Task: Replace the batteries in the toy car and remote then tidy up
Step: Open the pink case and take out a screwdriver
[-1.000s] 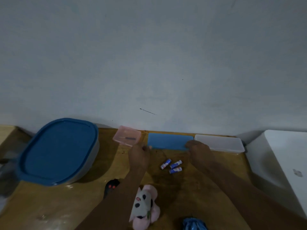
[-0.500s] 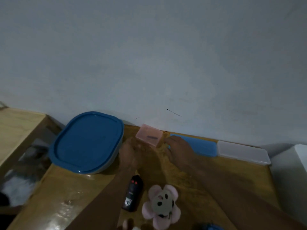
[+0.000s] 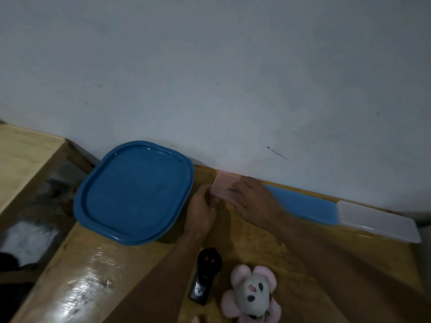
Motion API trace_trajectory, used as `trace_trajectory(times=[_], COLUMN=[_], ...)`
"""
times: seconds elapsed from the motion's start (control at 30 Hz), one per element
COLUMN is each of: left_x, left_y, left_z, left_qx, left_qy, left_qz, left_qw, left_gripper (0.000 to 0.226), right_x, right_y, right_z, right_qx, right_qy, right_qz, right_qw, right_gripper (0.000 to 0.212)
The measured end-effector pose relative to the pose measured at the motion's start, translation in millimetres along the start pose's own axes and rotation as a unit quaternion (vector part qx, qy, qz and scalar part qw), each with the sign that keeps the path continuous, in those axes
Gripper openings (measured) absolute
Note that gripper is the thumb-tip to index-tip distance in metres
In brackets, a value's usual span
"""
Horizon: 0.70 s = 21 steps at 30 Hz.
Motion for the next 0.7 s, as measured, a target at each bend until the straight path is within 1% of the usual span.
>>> trace_trajectory(times=[0.07, 0.17, 0.23, 0.3, 0.4, 0.43, 0.57, 0.7], left_x=[-5, -6, -3, -4, -7, -9, -14, -16], left_y=[3, 6, 8, 6, 6, 6, 8, 7], left_z=[-1, -3, -5, -5, -4, -4, -3, -1], left_qx=[0.007, -0.005, -0.014, -0.018, -0.017, -0.017, -0.022, -0.016], left_qy=[0.027, 0.044, 0.056, 0.06, 0.067, 0.067, 0.086, 0.093], left_qz=[-0.001, 0.031, 0.043, 0.042, 0.029, 0.031, 0.034, 0.036], left_qw=[1.0, 0.999, 0.997, 0.997, 0.997, 0.997, 0.995, 0.995], left_gripper=[0.022, 0.025, 0.028, 0.025, 0.022, 0.022, 0.018, 0.016], right_x=[1, -2, -6, -9, -14, -16, -25, -20], right_y=[4, 7, 7, 6, 2, 1, -3, -9], right_z=[5, 6, 5, 5, 6, 6, 6, 11], right_qx=[0.003, 0.01, 0.013, 0.011, 0.016, 0.014, -0.027, -0.048], right_qy=[0.006, 0.037, 0.046, 0.063, 0.118, 0.141, 0.25, 0.3], right_qz=[-0.011, -0.008, -0.007, -0.014, -0.016, -0.02, -0.036, -0.037], right_qw=[1.0, 0.999, 0.999, 0.998, 0.993, 0.99, 0.967, 0.952], right_gripper=[0.046, 0.036, 0.041, 0.046, 0.031, 0.031, 0.039, 0.044])
Point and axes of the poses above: each hand's wrist, its own y-axis away from the middle knuckle, its own z-axis out of the palm, x = y × z, the point moved 2 cm from there along -y, towards the middle knuckle, and after that the axes turned 10 degrees about -x, right-handed, at the moved point
